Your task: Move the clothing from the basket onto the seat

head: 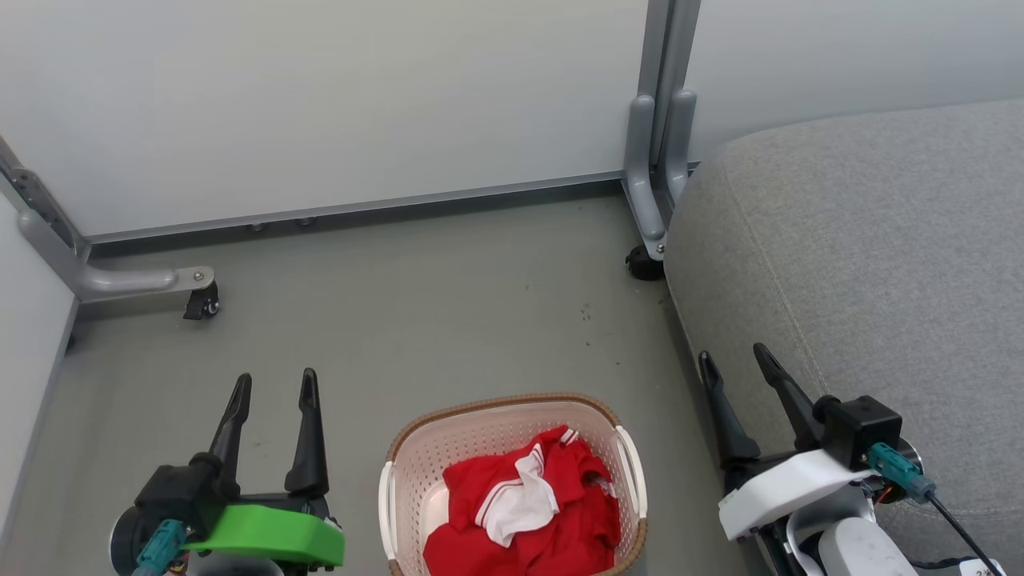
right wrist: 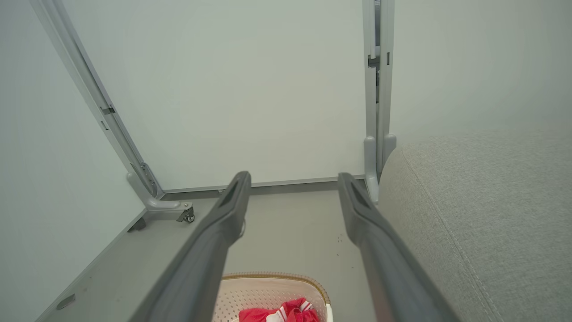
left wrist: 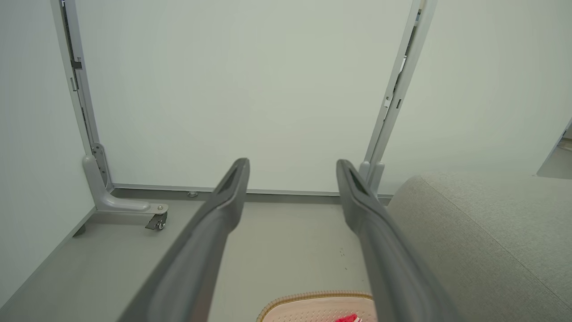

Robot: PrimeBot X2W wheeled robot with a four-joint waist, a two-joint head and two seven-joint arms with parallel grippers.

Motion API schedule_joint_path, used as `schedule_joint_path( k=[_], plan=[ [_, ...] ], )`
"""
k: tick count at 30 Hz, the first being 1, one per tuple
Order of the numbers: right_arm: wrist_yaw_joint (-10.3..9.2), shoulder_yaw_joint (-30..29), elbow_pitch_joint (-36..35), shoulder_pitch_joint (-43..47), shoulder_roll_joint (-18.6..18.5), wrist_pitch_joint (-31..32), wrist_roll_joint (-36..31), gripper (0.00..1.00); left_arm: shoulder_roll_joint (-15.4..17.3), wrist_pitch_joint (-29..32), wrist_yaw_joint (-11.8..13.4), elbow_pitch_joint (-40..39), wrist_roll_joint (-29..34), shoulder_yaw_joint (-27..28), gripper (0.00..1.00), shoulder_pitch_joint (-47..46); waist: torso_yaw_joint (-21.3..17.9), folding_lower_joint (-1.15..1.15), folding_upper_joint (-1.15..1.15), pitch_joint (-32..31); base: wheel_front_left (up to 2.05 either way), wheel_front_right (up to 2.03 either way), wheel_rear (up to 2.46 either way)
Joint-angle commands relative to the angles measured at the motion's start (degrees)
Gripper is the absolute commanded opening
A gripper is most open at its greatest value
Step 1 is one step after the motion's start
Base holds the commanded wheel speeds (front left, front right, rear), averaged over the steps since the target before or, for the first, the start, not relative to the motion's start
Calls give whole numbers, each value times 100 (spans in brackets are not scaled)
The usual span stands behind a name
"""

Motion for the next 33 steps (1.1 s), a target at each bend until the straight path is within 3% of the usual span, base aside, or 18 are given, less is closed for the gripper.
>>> schedule_joint_path(
  k=[1,18,33],
  plan=[
    [2,24,-35,31,2,-72,-134,100,38,-57,3,-22,150,-22,100,2,0,0,0,12,0,0,0],
    [2,132,-34,-3,30,-239,-817,100,44,-235,-12,-12,840,-15,100,38,-79,0,0,34,0,0,0],
    [1,116,13,-5,46,-251,-840,100,44,-239,-26,70,828,-16,100,50,-74,0,0,-24,0,0,0]
  ],
)
